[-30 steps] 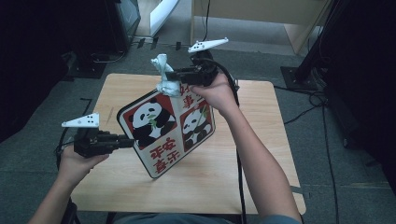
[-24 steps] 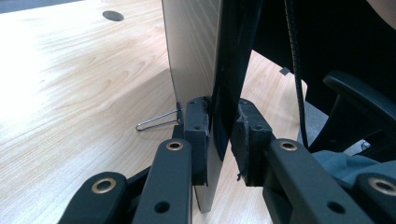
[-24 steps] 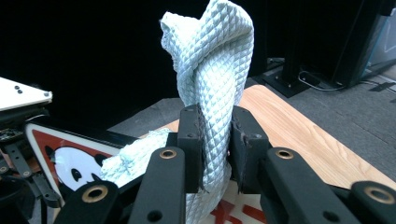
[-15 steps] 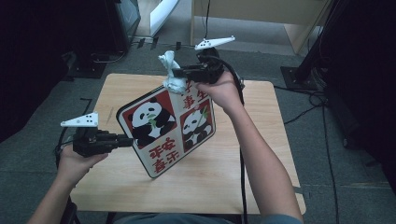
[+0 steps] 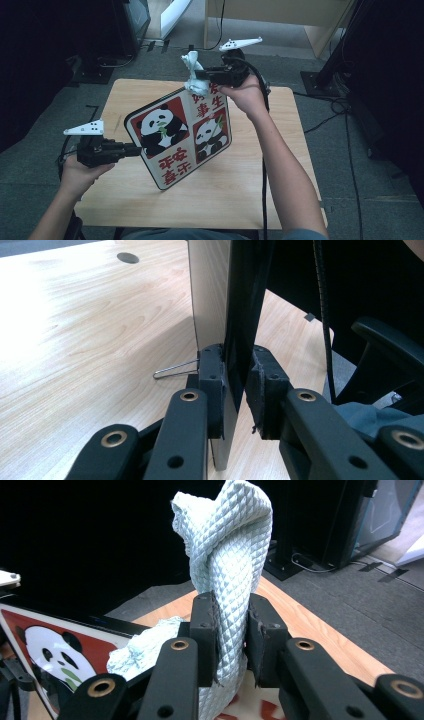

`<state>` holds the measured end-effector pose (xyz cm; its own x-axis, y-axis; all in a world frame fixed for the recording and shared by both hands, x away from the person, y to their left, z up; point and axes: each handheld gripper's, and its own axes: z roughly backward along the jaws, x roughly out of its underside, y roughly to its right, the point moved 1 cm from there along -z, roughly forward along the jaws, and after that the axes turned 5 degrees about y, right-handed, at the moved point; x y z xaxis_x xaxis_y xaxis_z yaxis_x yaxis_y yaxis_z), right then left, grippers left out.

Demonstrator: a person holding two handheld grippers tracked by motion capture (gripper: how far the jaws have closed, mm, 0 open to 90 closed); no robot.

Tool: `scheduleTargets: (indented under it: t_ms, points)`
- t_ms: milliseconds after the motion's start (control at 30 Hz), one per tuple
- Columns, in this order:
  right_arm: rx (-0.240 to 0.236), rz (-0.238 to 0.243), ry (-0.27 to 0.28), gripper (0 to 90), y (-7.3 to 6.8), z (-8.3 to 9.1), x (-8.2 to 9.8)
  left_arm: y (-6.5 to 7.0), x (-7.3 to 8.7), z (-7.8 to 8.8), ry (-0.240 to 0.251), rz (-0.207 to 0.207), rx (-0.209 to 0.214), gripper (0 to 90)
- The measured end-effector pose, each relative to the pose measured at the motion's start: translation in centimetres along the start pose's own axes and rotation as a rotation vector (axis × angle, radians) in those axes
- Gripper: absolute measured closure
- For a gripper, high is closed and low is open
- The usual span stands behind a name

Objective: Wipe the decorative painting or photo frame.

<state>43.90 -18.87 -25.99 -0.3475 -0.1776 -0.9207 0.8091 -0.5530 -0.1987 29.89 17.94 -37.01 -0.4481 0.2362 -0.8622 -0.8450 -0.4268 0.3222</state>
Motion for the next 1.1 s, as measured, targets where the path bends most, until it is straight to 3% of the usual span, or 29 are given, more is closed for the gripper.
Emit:
scheduleTargets:
  t_ms: [300, 667, 1100]
  points:
    - [0.037, 0.003, 0.004, 78.0, 1.3, 1.0, 0.0, -0.1, 0.0, 0.1, 0.000, 0.004, -0.002, 79.1]
    - [0.072, 0.018, -0.016, 80.7, 1.4, 1.4, -0.2, -0.2, 0.0, 0.2, 0.001, 0.006, -0.003, 79.3]
    - [0.151, -0.023, 0.010, 80.4, 2.7, 2.3, 0.0, -0.3, 0.0, 0.2, -0.003, 0.000, -0.006, 79.4]
